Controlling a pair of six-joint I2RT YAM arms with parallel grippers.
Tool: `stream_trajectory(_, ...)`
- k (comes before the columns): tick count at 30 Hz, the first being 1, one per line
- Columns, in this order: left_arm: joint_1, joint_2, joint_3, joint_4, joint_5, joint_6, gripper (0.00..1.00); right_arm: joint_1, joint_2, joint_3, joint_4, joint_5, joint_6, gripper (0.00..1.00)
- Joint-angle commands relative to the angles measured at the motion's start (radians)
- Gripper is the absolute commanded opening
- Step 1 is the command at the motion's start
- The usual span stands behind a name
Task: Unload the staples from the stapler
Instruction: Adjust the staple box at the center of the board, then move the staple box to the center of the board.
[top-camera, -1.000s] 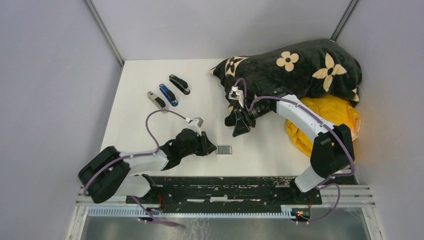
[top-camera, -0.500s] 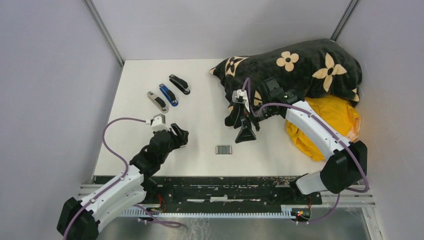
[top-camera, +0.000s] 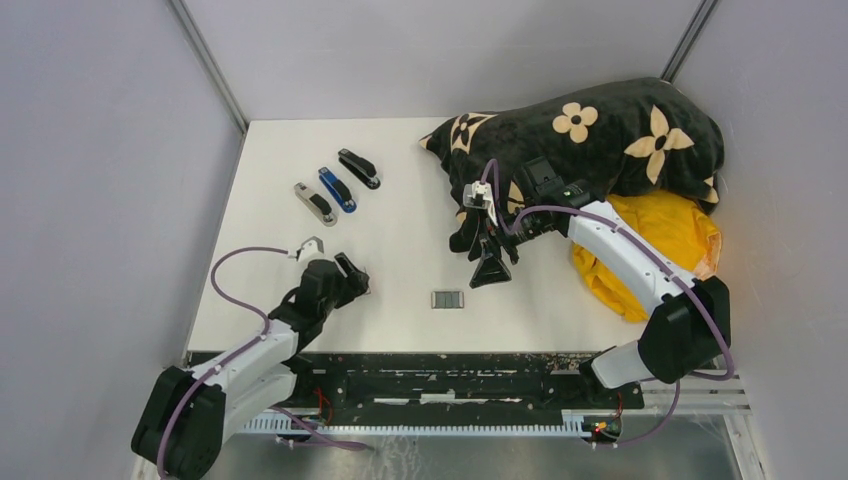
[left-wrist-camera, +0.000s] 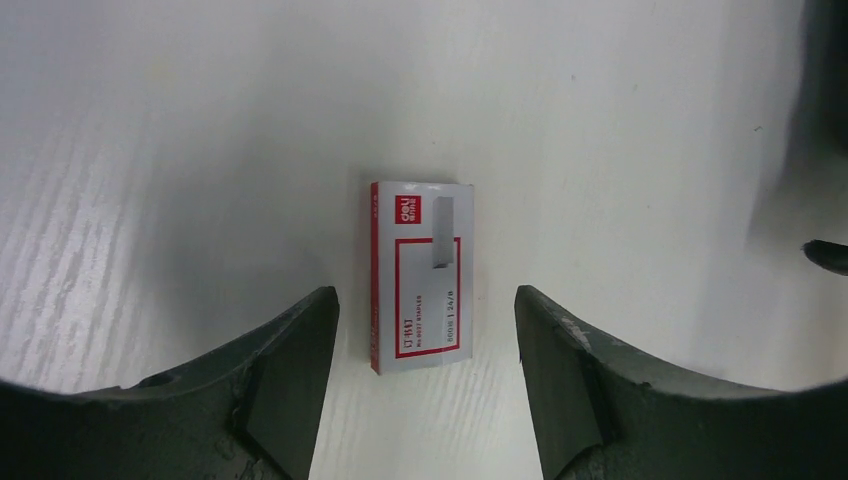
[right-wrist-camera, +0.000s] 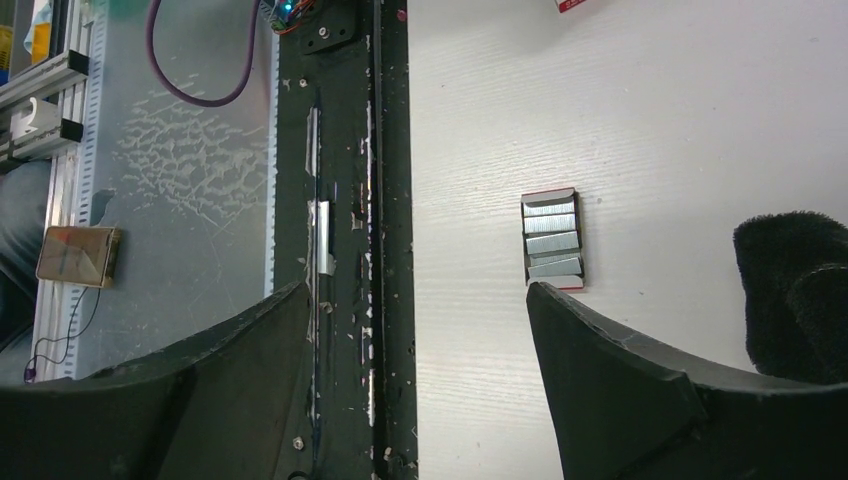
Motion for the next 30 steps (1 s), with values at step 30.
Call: stream_trajectory(30, -0.03, 0.024, 0.16, 0.001, 0.024, 0.323, 0.79, 0.002, 0.016, -0.015, 0.007, 0.003, -0.096, 0.85)
